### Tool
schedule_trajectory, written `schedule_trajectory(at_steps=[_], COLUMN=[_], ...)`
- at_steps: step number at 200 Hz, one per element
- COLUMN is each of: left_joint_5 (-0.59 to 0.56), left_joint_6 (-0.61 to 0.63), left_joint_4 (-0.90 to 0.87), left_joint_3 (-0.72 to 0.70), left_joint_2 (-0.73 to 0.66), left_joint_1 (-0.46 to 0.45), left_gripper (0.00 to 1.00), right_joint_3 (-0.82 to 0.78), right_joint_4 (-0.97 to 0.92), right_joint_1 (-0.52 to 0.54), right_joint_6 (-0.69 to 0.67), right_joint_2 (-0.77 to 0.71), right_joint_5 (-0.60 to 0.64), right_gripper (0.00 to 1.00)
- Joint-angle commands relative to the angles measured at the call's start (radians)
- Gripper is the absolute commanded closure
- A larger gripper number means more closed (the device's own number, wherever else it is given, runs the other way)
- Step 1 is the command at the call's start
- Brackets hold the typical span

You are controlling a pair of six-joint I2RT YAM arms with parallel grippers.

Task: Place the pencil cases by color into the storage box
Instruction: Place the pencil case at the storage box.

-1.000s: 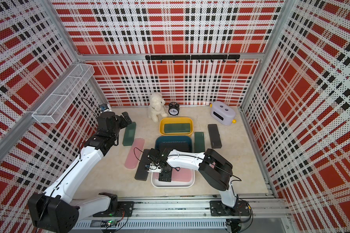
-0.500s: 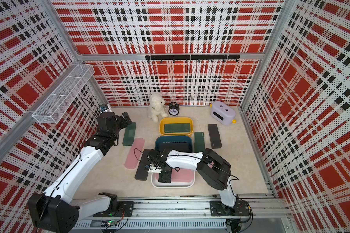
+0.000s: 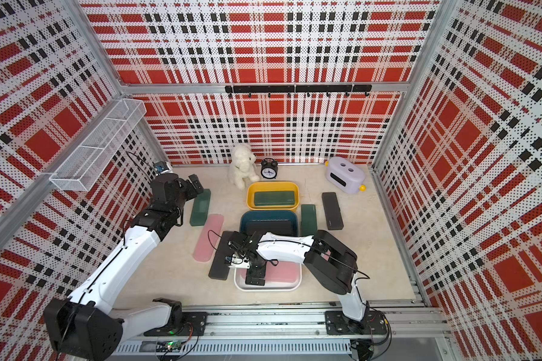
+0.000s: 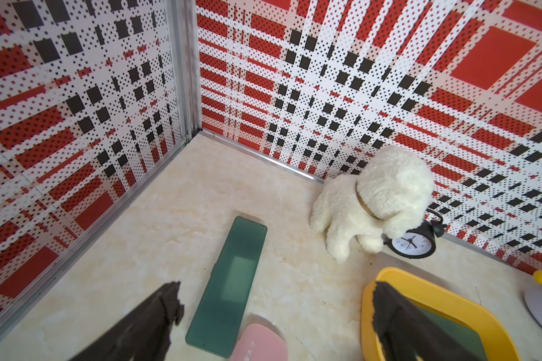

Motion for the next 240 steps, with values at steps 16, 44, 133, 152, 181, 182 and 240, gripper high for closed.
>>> schedule_trajectory(at_steps=[16, 44, 133, 152, 181, 182, 240], left_joint_5=[0.013, 0.042, 0.192, 0.226, 0.261, 0.263, 0.266], left_joint_6=[-0.003, -0.004, 0.223, 0.261, 0.333, 0.336, 0.417], left_joint_4=[-0.059, -0.082, -0.180, -0.226, -0.313, -0.314, -0.409], left_joint_3=[0.026, 0.050, 0.235, 0.291, 0.378, 0.381, 0.485], left_joint_2=[0.063, 0.125, 0.458, 0.519, 0.606, 0.609, 0.785], left_joint_1=[0.032, 0.056, 0.138, 0.167, 0.189, 0.189, 0.197], left_gripper=[0.01, 0.01, 0.01, 0.01, 0.01, 0.01, 0.01], right_joint_3=[0.027, 0.028, 0.008, -0.010, -0.028, -0.030, -0.074], right_joint_4=[-0.037, -0.037, 0.030, 0.055, 0.088, 0.090, 0.145], right_joint_1=[0.007, 0.012, 0.016, 0.017, 0.009, 0.008, -0.023], right_joint_6=[0.002, 0.006, 0.039, 0.057, 0.087, 0.088, 0.162], right_joint_2=[-0.047, -0.082, -0.167, -0.186, -0.205, -0.206, -0.226], right_joint_5=[0.029, 0.031, 0.075, 0.104, 0.139, 0.140, 0.202], right_gripper=[0.00, 0.00, 0.00, 0.00, 0.00, 0.00, 0.00])
